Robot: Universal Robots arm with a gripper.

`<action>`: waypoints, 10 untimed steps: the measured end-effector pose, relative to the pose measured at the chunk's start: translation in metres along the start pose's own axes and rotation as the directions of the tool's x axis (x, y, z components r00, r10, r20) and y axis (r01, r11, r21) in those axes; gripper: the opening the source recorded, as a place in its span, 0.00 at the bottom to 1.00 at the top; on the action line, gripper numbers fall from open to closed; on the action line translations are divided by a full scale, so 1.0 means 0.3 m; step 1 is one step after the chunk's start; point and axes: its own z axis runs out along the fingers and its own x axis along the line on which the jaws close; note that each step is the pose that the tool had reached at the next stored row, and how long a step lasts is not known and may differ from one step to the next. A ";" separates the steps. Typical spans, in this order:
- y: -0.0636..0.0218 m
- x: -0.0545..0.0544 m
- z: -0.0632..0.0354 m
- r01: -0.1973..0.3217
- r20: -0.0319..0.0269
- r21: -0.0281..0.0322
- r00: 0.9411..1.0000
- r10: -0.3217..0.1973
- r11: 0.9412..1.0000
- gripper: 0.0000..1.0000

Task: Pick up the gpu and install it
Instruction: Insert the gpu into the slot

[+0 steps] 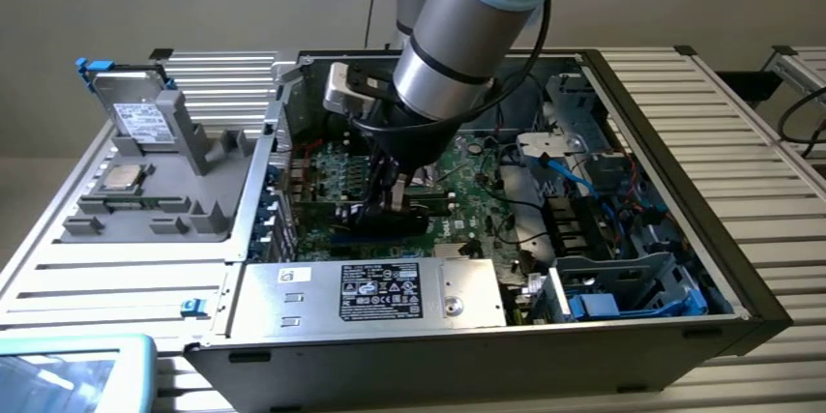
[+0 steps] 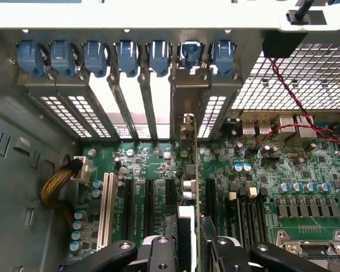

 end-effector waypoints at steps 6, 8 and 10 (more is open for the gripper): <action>0.005 -0.002 -0.012 -0.007 -0.018 0.001 1.000 0.007 1.000 0.27; 0.010 -0.001 -0.026 -0.008 -0.022 0.001 1.000 0.008 1.000 0.27; 0.014 -0.002 -0.037 -0.009 -0.023 0.001 1.000 0.009 1.000 0.27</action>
